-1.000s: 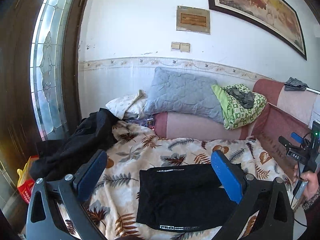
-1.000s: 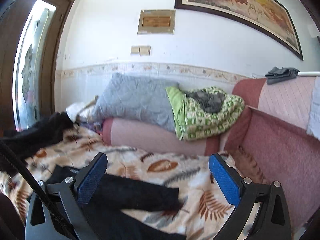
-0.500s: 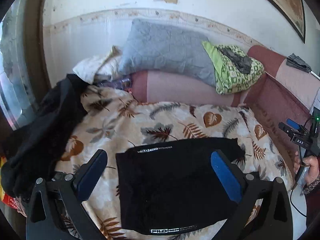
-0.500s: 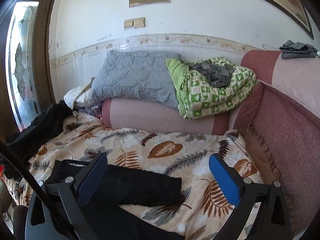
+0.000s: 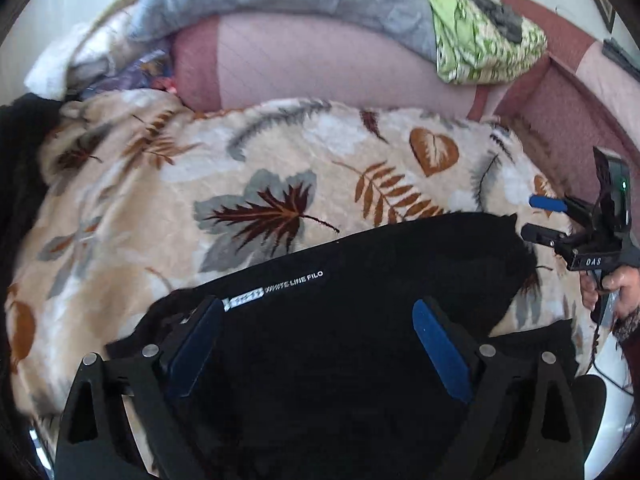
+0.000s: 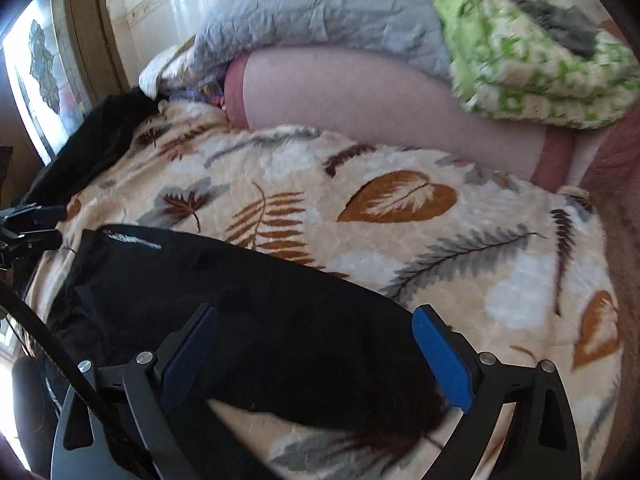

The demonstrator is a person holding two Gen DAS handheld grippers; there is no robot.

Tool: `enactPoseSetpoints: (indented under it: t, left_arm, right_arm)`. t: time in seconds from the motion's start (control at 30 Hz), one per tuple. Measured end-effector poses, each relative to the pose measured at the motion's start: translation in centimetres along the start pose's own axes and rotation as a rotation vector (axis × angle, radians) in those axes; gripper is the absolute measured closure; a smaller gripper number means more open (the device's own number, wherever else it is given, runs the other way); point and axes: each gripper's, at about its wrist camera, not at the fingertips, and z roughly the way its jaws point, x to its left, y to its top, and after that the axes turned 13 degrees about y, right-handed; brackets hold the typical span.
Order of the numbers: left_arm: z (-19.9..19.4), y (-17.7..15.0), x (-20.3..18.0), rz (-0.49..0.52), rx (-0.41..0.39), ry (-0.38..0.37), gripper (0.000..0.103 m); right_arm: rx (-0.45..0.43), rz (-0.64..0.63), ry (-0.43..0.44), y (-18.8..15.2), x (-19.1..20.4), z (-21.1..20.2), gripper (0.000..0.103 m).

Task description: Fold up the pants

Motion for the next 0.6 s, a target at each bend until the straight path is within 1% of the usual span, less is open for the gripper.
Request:
enactPoseSetpoints:
  t: [0.13, 0.2, 0.33, 0.4, 0.47, 0.5, 0.53, 0.6]
  left_arm:
    - [4.7, 1.5, -0.2, 0.037, 0.041, -0.033, 0.008]
    - [6.7, 1.9, -0.2, 0.060, 0.061, -0.052, 0.008]
    - [9.9, 2.5, -0.5, 0.131, 0.095, -0.062, 0.008]
    - [11.4, 2.4, -0.7, 0.164, 0.141, -0.092, 0.008]
    - [11.8, 2.3, -0.9, 0.195, 0.137, -0.087, 0.007]
    - [11.9, 2.3, -1.1, 0.217, 0.136, -0.087, 0.004]
    - [12.0, 2.3, -1.3, 0.231, 0.142, -0.088, 0.002]
    - [12.2, 2.3, -1.9, 0.274, 0.154, -0.067, 0.002]
  right_arm:
    - [0.086, -0.040, 0.048, 1.8, -2.0, 4.6, 0.007]
    - [0.114, -0.055, 0.075, 2.5, -2.6, 6.3, 0.007]
    - [0.158, -0.064, 0.139, 3.3, -3.7, 9.4, 0.007]
    - [0.184, -0.056, 0.198, 3.3, -4.0, 10.6, 0.008]
    - [0.206, -0.056, 0.236, 3.0, -3.9, 11.4, 0.009]
    - [0.216, -0.064, 0.246, 2.7, -3.6, 11.6, 0.009]
    - [0.234, -0.083, 0.247, 2.3, -3.4, 12.0, 0.009]
    - [0.239, -0.137, 0.220, 1.8, -2.6, 12.3, 0.009]
